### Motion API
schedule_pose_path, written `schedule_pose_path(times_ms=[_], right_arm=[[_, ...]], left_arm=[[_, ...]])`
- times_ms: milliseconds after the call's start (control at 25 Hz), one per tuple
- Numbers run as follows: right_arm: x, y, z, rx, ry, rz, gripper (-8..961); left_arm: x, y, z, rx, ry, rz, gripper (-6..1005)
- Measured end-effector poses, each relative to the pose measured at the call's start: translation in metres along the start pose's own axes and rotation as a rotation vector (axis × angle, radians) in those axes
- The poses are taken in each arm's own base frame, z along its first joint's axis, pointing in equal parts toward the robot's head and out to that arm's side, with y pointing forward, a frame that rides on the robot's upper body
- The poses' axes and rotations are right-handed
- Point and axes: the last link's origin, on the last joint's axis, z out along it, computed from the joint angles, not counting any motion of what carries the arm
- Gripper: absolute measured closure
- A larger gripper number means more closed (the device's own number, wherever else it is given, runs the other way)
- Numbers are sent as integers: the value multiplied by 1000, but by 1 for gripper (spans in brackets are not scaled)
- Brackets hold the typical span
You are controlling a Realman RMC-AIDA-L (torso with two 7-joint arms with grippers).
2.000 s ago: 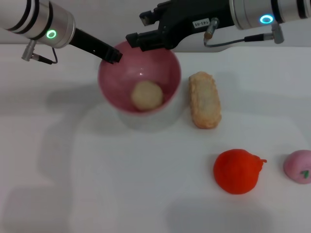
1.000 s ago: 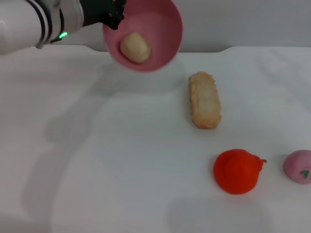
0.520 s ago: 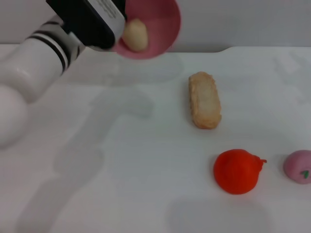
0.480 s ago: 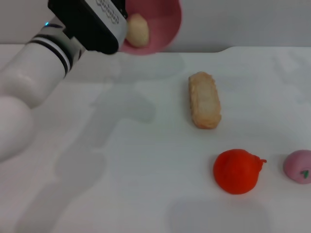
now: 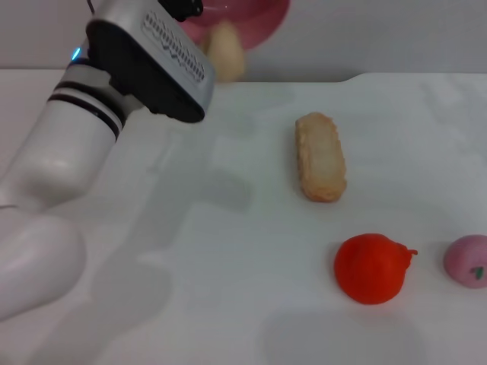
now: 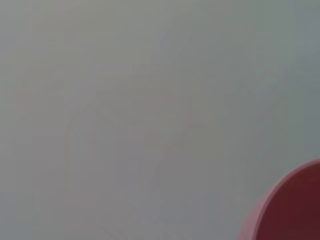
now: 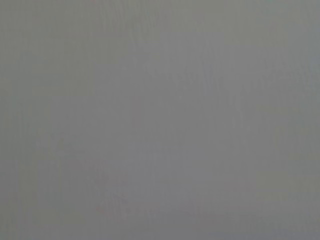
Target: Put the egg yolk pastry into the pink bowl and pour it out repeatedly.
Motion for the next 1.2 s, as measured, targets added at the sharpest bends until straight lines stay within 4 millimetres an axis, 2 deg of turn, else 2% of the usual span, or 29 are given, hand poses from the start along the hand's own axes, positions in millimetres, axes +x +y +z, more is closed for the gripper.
schedule_pose_path(times_ms=[360,600,680,720,800,840,880,920,1080,1120,1160,1200], right_arm=[[-5,3,8,-20,-13,-7,347],[-8,16,15,-82,-14,-18,346],[-16,29,19,-151,-22,-22,346],[-22,36,22,-195,-20,-23,346],[-36,52,26,-284,7,-21,346],[-45,61,29,-335,37,-23,346],[-56,72,32,-393,81,-23,346],[-65,83,34,-443,135,-28,346],[-104,136,39,-650,361,-155,346],[-109,147,40,-678,424,-190,346],[-112,159,43,-704,492,-236,346],[-111,168,46,-716,567,-271,347]], left_arm=[[6,3,-6,43,45,34,956],[-4,0,7,-38,-21,-120,956],[-7,-3,12,-58,-40,-157,957],[-13,-6,21,-107,-81,-219,957],[-13,-6,21,-107,-81,-219,957],[-25,-15,37,-192,-163,-332,957],[-25,-15,37,-192,-163,-332,957],[-35,-24,51,-278,-240,-416,957],[-35,-24,51,-278,-240,-416,957],[-46,-32,60,-339,-308,-479,957],[-46,-32,60,-339,-308,-479,957],[-62,-50,71,-408,-403,-608,957]])
